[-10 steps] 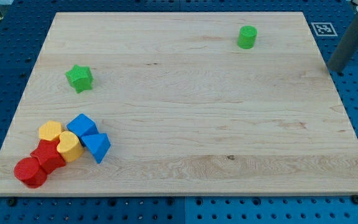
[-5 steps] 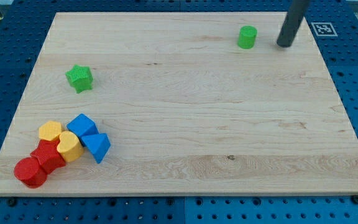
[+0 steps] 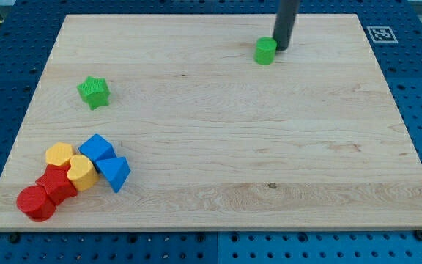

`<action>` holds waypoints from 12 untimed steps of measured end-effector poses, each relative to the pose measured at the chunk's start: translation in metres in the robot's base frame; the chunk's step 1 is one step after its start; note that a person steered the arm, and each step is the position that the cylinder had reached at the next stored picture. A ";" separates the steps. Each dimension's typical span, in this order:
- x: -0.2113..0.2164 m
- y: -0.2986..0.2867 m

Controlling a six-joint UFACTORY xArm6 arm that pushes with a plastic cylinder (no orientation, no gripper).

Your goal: Place the green circle at the top right side of green star

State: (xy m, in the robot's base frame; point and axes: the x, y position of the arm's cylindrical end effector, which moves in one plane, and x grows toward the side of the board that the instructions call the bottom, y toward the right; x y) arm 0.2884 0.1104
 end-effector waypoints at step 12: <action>0.047 -0.214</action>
